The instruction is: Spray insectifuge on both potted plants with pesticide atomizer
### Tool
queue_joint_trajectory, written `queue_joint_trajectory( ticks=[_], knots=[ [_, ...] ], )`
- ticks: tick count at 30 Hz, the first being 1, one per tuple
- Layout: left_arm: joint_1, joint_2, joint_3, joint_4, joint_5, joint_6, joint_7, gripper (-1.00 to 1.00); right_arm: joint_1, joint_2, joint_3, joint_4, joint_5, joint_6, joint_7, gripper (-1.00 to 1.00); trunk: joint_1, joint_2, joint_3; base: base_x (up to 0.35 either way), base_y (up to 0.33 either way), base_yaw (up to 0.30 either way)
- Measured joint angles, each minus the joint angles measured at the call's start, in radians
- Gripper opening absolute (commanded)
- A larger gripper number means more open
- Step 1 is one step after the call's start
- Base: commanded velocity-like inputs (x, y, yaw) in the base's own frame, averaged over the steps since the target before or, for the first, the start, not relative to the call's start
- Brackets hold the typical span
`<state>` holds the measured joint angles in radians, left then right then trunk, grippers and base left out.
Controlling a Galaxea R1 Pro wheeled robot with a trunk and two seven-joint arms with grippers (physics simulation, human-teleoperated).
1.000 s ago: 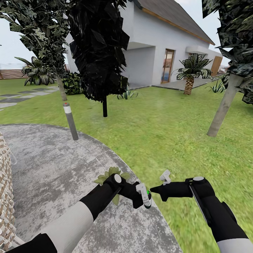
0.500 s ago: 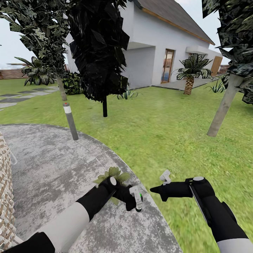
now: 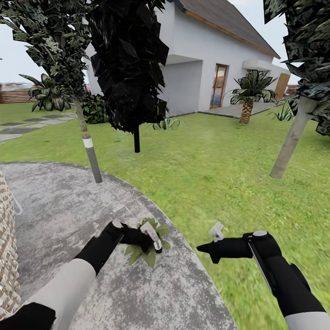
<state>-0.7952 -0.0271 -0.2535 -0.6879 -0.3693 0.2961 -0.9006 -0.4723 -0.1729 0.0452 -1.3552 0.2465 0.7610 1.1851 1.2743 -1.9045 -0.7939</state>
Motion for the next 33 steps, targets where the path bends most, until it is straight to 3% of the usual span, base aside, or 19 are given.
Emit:
queue_joint_trajectory(
  ticks=[1,2,4,6,8,9,11,12,13,14,16,18,20,21,22,23,27,30,33],
  knots=[
    [0.0,0.002,0.045,-0.001,0.0,0.002,-0.001,-1.0,0.004,-0.004,-0.002,0.001,-0.002,0.0,0.0,1.0,0.0,0.0,0.0,0.0,0.0,0.0],
    [0.0,0.003,0.069,-0.002,0.0,0.013,-0.002,-1.0,0.008,-0.009,-0.005,0.001,-0.003,0.0,0.0,1.0,0.0,0.0,0.0,0.0,0.0,0.0],
    [0.0,0.004,0.083,-0.002,0.0,0.037,-0.002,-1.0,0.01,-0.025,-0.007,0.001,-0.003,0.0,0.0,1.0,0.0,0.0,0.0,0.0,0.0,0.0],
    [0.0,0.006,0.102,-0.002,0.001,0.077,-0.001,-1.0,0.011,-0.057,-0.013,0.002,-0.002,-0.001,-0.001,1.0,0.0,0.0,0.0,0.0,0.0,0.0],
    [0.001,0.009,0.131,-0.002,0.003,0.093,-0.001,-1.0,0.011,-0.071,-0.035,0.004,-0.003,-0.001,-0.005,1.0,0.0,0.0,0.0,0.0,0.0,0.0],
    [0.001,0.011,0.158,-0.002,0.003,0.1,-0.001,-1.0,0.011,-0.078,-0.071,0.008,-0.003,-0.002,-0.01,1.0,0.0,0.0,0.0,0.0,0.0,0.0],
    [0.001,0.013,0.208,-0.002,0.003,0.109,-0.001,-1.0,0.011,-0.085,-0.172,0.012,-0.002,-0.003,-0.013,1.0,0.0,0.0,0.0,0.0,0.0,0.0],
    [0.001,0.014,0.244,-0.002,0.001,0.119,-0.001,-1.0,0.011,-0.087,-0.257,0.015,0.0,-0.004,-0.014,1.0,0.0,0.0,0.0,0.0,0.0,0.0],
    [0.001,0.015,0.277,-0.003,0.0,0.137,-0.001,-1.0,0.011,-0.089,-0.357,0.016,0.003,-0.005,-0.014,1.0,0.0,0.0,0.0,0.0,0.0,0.0],
    [0.001,0.017,0.314,-0.003,0.0,0.177,0.001,-1.0,0.011,-0.09,-0.498,0.017,0.017,-0.007,-0.014,1.0,0.0,0.0,0.0,0.0,0.0,0.0],
    [0.001,0.02,0.342,-0.004,-0.001,0.238,0.0,-1.0,0.012,-0.089,-0.674,0.018,0.066,-0.015,-0.014,1.0,0.0,0.0,0.0,0.0,0.0,0.0],
    [0.0,0.028,0.352,-0.011,0.0,0.298,0.0,-1.0,0.012,-0.084,-0.788,0.018,0.14,-0.033,-0.015,1.0,0.0,0.0,0.0,0.0,0.0,0.0],
    [0.001,0.034,0.357,-0.026,0.001,0.353,0.001,-1.0,0.012,-0.081,-0.873,0.019,0.221,-0.05,-0.023,1.0,0.0,0.0,0.0,0.0,0.0,0.0],
    [0.0,0.036,0.357,-0.03,0.002,0.365,0.001,-1.0,0.012,-0.081,-0.892,0.019,0.24,-0.054,-0.027,1.0,0.0,0.0,0.0,0.0,0.0,0.0],
    [0.0,0.045,0.359,-0.036,0.0,0.408,0.001,-1.0,0.012,-0.08,-0.938,0.02,0.295,-0.064,-0.062,1.0,0.0,0.0,0.0,0.0,0.0,0.0],
    [0.0,0.054,0.359,-0.039,0.0,0.445,0.002,-1.0,0.012,-0.079,-0.967,0.023,0.323,-0.067,-0.101,1.0,0.0,0.0,0.0,0.0,0.0,0.0],
    [-0.002,0.082,0.358,-0.046,0.001,0.582,0.003,-1.0,0.012,-0.079,-1.016,0.069,0.365,-0.071,-0.268,1.0,0.0,0.0,0.0,0.0,0.0,0.0],
    [-0.003,0.085,0.355,-0.047,-0.005,0.632,0.003,-1.0,0.012,-0.078,-1.019,0.078,0.372,-0.07,-0.305,1.0,0.0,0.0,0.0,0.0,0.0,0.0],
    [-0.004,0.088,0.354,-0.047,-0.059,0.669,0.002,-1.0,0.012,-0.078,-1.022,0.083,0.374,-0.067,-0.319,1.0,0.0,0.0,0.0,0.0,0.0,0.0]
  ],
)
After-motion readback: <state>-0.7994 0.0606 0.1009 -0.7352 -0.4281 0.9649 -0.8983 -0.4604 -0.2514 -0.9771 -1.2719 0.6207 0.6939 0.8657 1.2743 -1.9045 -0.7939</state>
